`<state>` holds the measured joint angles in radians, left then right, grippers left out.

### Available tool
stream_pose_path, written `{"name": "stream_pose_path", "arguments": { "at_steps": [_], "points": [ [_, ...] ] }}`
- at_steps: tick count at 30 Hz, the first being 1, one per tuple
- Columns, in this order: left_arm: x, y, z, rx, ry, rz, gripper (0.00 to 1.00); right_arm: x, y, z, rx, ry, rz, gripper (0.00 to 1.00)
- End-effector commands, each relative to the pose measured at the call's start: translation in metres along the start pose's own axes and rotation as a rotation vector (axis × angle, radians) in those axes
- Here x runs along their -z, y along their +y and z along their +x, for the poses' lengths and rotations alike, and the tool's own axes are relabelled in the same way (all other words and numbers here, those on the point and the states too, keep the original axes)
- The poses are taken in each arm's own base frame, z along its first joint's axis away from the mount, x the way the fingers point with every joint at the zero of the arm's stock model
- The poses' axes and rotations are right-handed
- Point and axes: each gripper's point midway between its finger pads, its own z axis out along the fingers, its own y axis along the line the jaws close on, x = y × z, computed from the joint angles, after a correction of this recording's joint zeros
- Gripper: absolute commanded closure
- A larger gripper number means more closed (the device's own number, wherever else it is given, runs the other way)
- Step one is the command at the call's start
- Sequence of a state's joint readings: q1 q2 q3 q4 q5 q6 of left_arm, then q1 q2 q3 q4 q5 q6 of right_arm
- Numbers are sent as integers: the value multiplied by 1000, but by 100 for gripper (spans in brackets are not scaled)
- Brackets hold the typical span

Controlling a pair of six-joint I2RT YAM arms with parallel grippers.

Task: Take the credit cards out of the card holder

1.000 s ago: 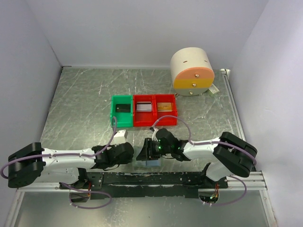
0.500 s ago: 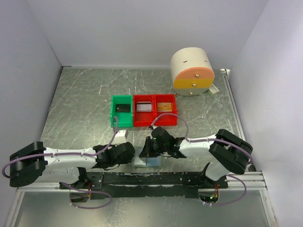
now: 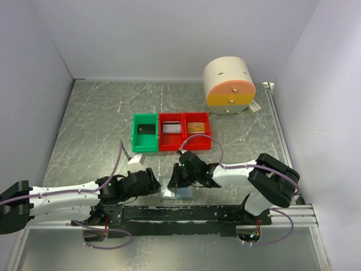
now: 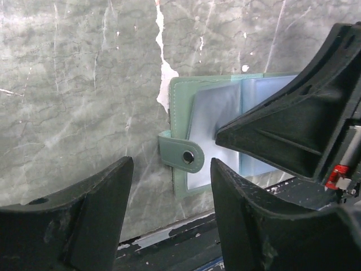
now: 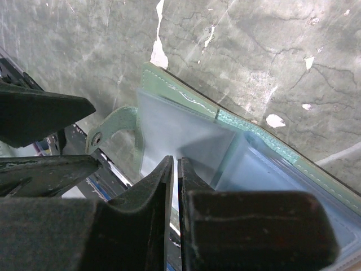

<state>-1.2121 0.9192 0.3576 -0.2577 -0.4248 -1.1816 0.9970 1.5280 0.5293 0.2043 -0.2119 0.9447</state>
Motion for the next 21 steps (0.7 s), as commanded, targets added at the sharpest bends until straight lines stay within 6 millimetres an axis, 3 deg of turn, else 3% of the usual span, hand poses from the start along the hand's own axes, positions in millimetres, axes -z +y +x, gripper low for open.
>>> {"name": "stream_pose_path", "arguments": {
  "at_steps": [1,8,12,15,21],
  "points": [
    [-5,-3,-4,-13,-15,-9,29,-2,-30,14,19,41,112,91],
    [-22,-18,-2,-43,-1,-39,24,-1,-27,14,22,41,99,91],
    [-30,5,4,-34,5,-173,29,0,-26,15,21,43,88,91],
    [-34,17,8,-39,12,-240,36,3,-19,14,31,39,59,91],
    [-41,14,12,-63,29,-244,59,17,12,3,76,17,-52,88]
  ]
}}
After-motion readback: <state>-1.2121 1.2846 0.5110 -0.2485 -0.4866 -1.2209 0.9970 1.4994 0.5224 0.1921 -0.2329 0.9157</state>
